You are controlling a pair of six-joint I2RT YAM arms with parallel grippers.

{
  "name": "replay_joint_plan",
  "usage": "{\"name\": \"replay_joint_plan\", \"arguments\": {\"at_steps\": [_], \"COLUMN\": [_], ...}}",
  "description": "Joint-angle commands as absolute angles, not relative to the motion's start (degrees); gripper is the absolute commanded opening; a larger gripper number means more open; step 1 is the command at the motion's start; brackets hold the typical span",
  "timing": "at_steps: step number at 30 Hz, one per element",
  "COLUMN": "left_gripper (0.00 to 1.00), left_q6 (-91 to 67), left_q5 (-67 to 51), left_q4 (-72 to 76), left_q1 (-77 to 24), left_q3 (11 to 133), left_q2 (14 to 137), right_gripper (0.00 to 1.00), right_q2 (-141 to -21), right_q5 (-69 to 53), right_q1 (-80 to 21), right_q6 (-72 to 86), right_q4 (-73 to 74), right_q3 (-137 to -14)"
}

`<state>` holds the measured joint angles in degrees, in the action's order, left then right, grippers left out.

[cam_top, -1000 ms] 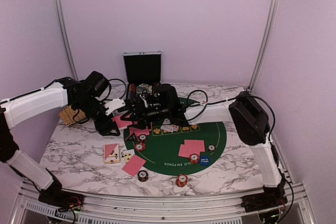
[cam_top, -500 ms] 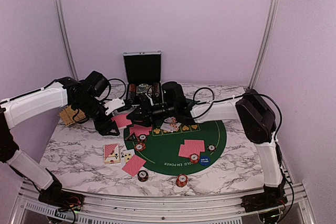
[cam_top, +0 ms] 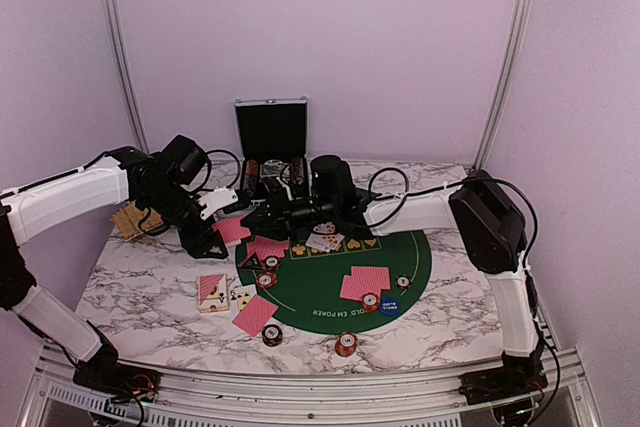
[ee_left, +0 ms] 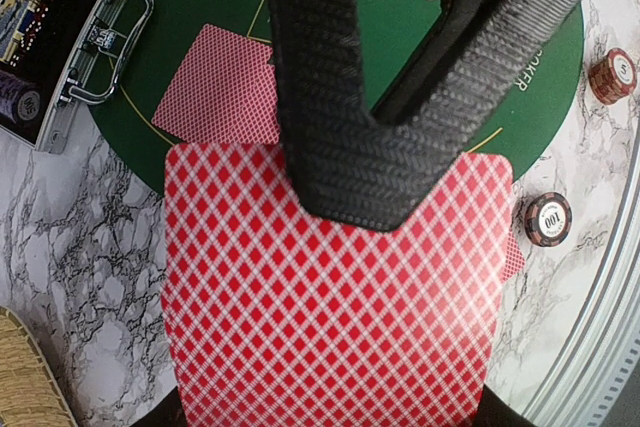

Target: Distribute texas hold em gaming equipment

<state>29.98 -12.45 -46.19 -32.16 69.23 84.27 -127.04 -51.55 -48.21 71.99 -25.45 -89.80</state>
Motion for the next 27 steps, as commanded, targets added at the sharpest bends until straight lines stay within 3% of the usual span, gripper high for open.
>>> {"name": "replay_joint_plan", "arguments": {"at_steps": [1,4,17,27], "left_gripper": [0.00,0.00,0.00,0.00], "left_q6": [30.2,30.2,30.1,30.2], "left_q5": [-12.8,-12.8,-12.8,-12.5], "left_q4": [-46.9,-46.9,-47.0,-46.9], "left_q1": [-31.7,-31.7,-31.7,-31.7], "left_q3": [70.3,70.4,70.6,69.8], "left_q2": [83.7,83.6,83.8,83.1], "right_gripper": [0.21,0.20,0.00,0.00], "right_q2": [-125.3,-125.5,-124.6,-118.0], "right_q5": [-53.3,-53.6,-54.3,-54.2], "right_q1": [-48.2,-48.2,-47.5,-42.3], "right_q6": [74.3,74.0,74.7,71.5], "right_q4": [-30.1,-29.6,-30.8,-28.7], "right_q3": [-89.5,-89.9,-89.0,-83.3]}}
